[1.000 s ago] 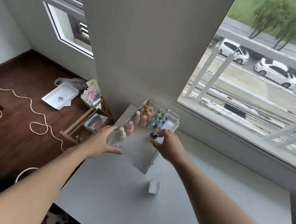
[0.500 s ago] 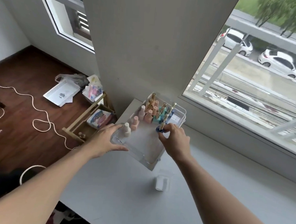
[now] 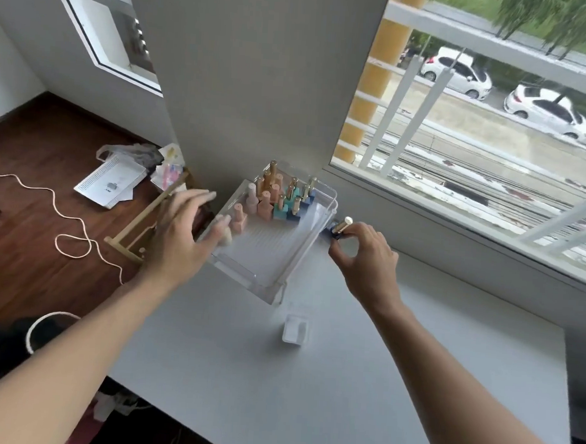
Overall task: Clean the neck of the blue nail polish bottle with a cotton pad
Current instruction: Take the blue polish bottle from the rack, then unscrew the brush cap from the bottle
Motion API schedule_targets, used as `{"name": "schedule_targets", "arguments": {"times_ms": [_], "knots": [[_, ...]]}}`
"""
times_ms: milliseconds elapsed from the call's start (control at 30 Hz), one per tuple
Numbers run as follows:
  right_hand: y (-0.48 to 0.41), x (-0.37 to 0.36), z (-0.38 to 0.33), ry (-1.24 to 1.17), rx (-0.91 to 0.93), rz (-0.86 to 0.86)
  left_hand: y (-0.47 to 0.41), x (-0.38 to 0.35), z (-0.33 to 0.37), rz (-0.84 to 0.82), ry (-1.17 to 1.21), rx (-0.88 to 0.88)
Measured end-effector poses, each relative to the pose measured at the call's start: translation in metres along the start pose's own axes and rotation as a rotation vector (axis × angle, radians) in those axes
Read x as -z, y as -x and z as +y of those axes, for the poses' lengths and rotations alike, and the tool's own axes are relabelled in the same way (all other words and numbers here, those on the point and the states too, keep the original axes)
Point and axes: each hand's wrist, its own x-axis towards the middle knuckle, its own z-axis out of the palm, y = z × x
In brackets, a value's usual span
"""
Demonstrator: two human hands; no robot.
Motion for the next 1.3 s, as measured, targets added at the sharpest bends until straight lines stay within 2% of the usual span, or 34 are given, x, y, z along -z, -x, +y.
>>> {"name": "schedule_targets", "arguments": {"times_ms": [100,367,567,733,1000,1300], "knots": [[0.018,0.021,0.033,0.011,-0.03,0.016,0.008,-0.014,0.04,0.064,-0.029,-0.182],[0.083,0.04,0.131,0.029,-0.109,-0.035,0.06,-0.104,0.137,-0.263,0.162,-0.375],[0.13,0.014,0.201,-0.007,-0.095,-0.034,0.116,-0.201,0.148,-0.445,0.263,-0.327],[0.161,-0.012,0.245,-0.105,-0.043,-0.051,0.157,-0.279,0.131,-0.548,0.277,-0.283],[0.182,-0.04,0.286,-0.15,0.136,0.052,0.185,-0.347,0.1,-0.5,0.303,-0.242],[0.192,-0.06,0.304,-0.104,0.303,0.178,0.194,-0.364,0.084,-0.355,0.479,-0.238]]}}
